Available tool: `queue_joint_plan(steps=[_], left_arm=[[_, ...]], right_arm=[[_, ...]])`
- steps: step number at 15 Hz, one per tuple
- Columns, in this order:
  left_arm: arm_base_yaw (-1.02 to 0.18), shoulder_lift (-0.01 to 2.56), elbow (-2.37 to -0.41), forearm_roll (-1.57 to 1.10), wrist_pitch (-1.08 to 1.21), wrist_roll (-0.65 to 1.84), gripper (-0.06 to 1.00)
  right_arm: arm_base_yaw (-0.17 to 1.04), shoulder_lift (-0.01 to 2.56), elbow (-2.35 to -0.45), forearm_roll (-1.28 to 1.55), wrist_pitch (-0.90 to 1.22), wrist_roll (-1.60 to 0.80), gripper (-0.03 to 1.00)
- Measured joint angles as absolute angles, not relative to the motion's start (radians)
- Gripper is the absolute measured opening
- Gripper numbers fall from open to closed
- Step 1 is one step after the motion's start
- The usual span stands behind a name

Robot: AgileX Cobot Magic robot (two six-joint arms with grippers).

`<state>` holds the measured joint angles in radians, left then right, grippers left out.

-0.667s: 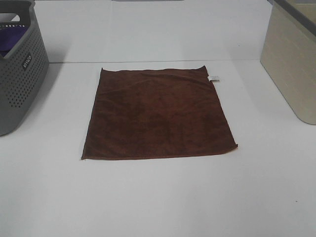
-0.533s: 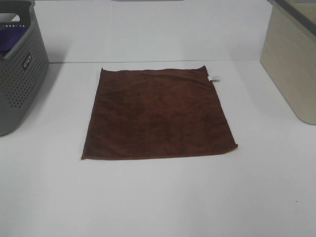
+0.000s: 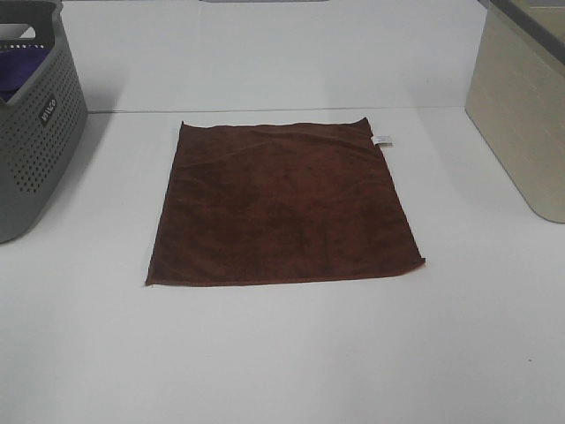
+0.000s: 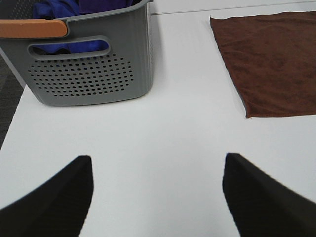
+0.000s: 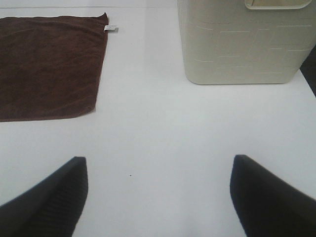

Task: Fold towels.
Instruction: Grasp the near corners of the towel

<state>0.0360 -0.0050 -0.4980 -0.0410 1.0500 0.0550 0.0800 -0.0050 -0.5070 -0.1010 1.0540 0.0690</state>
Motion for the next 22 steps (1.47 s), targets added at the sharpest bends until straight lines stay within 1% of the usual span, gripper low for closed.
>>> queue_joint_plan(steps=[22], left_arm=[[0.036, -0.005, -0.498, -0.041, 1.05, 0.055, 0.69]], right_arm=[[0.08, -0.005, -0.507, -0.101, 1.054, 0.069, 0.77]])
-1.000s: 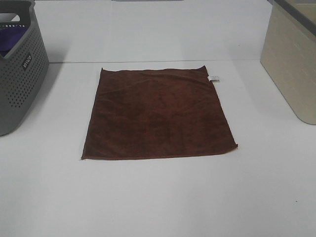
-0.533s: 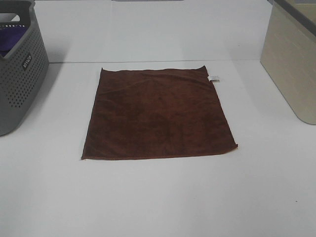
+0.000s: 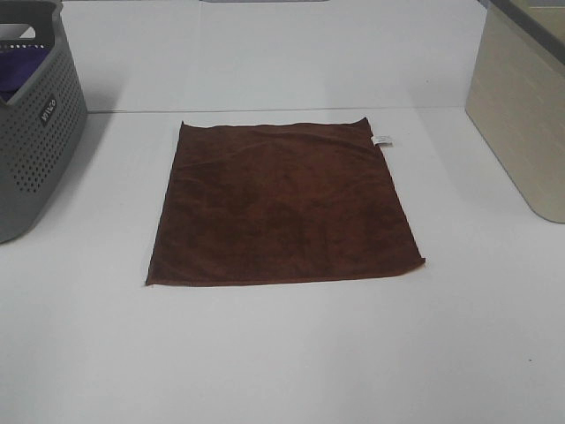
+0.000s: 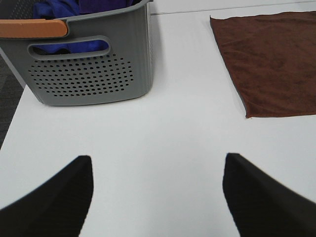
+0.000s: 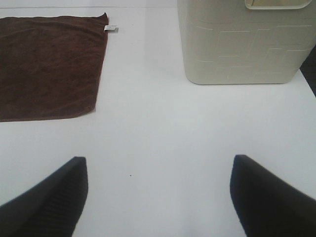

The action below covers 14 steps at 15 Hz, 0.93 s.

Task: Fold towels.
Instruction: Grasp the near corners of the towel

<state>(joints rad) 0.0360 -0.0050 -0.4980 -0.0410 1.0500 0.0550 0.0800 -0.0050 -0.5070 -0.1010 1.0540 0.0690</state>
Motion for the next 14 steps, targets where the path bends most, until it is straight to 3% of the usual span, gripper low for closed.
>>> queue_joint_plan(steps=[14], left_arm=[[0.036, -0.005, -0.498, -0.041, 1.05, 0.055, 0.69]], right_arm=[[0.08, -0.005, -0.507, -0.101, 1.054, 0.069, 0.77]])
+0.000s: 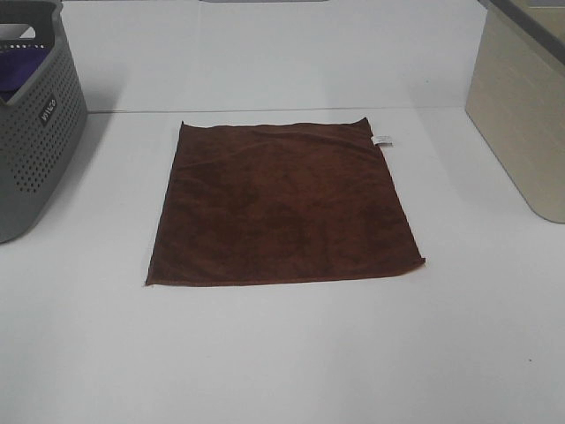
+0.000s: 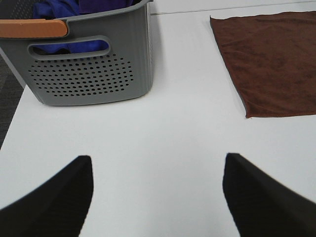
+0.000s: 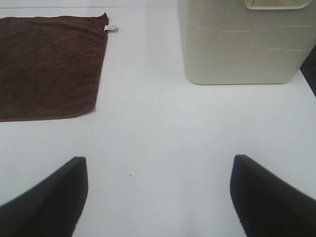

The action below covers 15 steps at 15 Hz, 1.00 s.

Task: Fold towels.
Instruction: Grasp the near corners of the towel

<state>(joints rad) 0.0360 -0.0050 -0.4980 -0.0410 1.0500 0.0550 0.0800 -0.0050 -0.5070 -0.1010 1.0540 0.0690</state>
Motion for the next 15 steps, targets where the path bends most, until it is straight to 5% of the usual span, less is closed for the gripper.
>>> queue_joint_plan(steps=[15], left_arm=[[0.036, -0.005, -0.508, -0.039, 1.019, 0.055, 0.69]], right_arm=[[0.08, 0.011, -0.508, -0.106, 1.047, 0.069, 0.77]])
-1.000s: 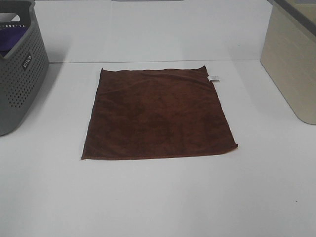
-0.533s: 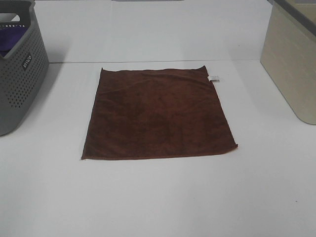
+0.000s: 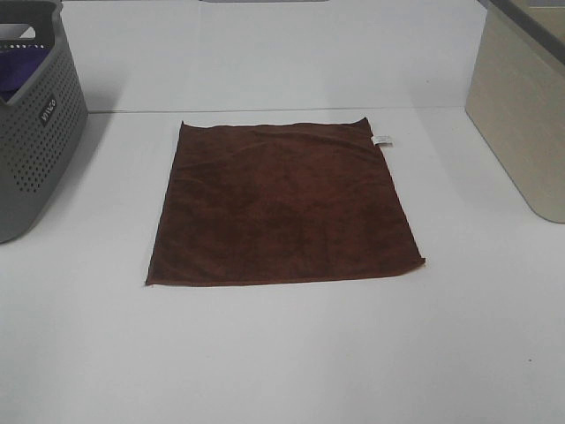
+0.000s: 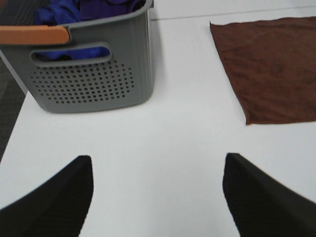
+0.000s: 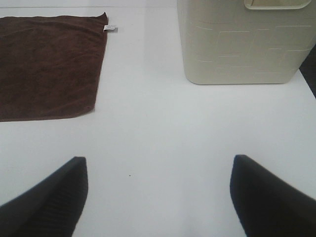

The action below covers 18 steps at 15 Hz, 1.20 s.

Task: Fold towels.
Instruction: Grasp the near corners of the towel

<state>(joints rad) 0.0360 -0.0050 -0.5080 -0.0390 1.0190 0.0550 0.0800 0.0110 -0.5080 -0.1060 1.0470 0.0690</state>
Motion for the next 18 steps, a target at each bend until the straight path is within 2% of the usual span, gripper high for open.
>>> queue_joint_plan(steps=[4, 8, 13, 15, 18], left_arm=[[0.036, 0.096, -0.519, -0.033, 0.732, 0.055, 0.69], [0.036, 0.448, -0.542, -0.04, 0.517, 0.055, 0.69], [0.036, 0.911, -0.728, -0.113, 0.564, 0.055, 0.69], [0.036, 1.132, -0.858, -0.179, 0.653, 0.055, 0.69], [0.036, 1.318, -0.966, -0.21, 0.765, 0.055, 0.69]], right_arm=[[0.086, 0.192, -0.523, -0.147, 0.876, 0.069, 0.77], [0.092, 0.462, -0.547, -0.147, 0.704, 0.072, 0.76], [0.092, 0.8, -0.702, -0.111, 0.7, 0.098, 0.73], [0.092, 0.955, -0.794, -0.073, 0.7, 0.101, 0.73], [0.092, 1.178, -0.937, -0.044, 0.746, 0.101, 0.73]])
